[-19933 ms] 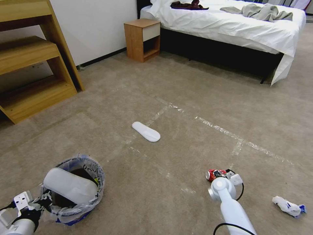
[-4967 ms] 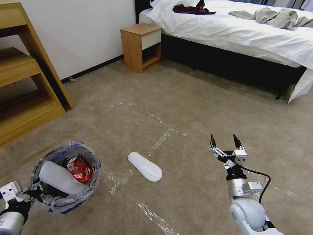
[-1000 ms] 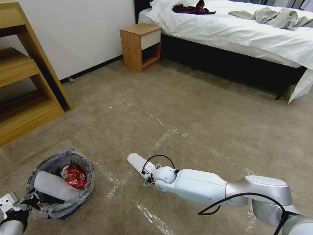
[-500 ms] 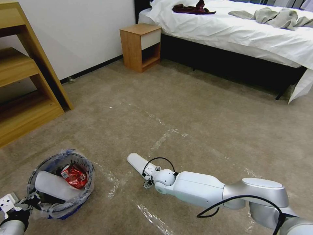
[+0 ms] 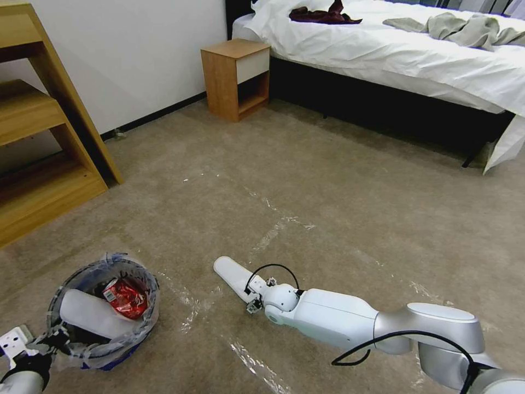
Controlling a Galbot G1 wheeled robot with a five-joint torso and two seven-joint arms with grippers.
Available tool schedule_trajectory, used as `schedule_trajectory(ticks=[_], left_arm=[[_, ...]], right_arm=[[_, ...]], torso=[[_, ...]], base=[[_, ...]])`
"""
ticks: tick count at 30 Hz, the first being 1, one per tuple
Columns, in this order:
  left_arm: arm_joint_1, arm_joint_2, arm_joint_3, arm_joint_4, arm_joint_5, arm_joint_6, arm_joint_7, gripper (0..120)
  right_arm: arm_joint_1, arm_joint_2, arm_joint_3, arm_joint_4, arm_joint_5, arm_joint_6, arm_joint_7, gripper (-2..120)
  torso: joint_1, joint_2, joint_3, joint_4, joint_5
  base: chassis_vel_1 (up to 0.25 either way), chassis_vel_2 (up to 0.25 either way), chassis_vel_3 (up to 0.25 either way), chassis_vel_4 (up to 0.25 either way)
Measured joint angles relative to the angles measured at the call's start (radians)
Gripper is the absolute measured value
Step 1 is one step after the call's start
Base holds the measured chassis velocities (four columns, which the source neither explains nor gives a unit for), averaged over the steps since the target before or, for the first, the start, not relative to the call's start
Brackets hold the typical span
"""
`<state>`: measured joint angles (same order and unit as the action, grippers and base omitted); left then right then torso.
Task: Pick up the trash bin and place the garbage on the floor into it.
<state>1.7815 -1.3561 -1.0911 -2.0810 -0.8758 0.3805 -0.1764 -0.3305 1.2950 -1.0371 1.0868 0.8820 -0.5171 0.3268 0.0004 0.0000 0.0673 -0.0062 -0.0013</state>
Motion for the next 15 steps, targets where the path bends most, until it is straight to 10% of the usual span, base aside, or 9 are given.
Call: schedule_trajectory(ticks=[15], left_arm=[[-0.004,0.001,0.006,0.013,0.003,-0.006,0.002,1]], right_arm=[[-0.018,0.009,0.012,-0.033,-0.027,0.036,-0.016,98]], torso=[[0.000,0.000,0.000,-0.0001,-0.0001]], base=[[0.000,0.000,0.000,0.000]])
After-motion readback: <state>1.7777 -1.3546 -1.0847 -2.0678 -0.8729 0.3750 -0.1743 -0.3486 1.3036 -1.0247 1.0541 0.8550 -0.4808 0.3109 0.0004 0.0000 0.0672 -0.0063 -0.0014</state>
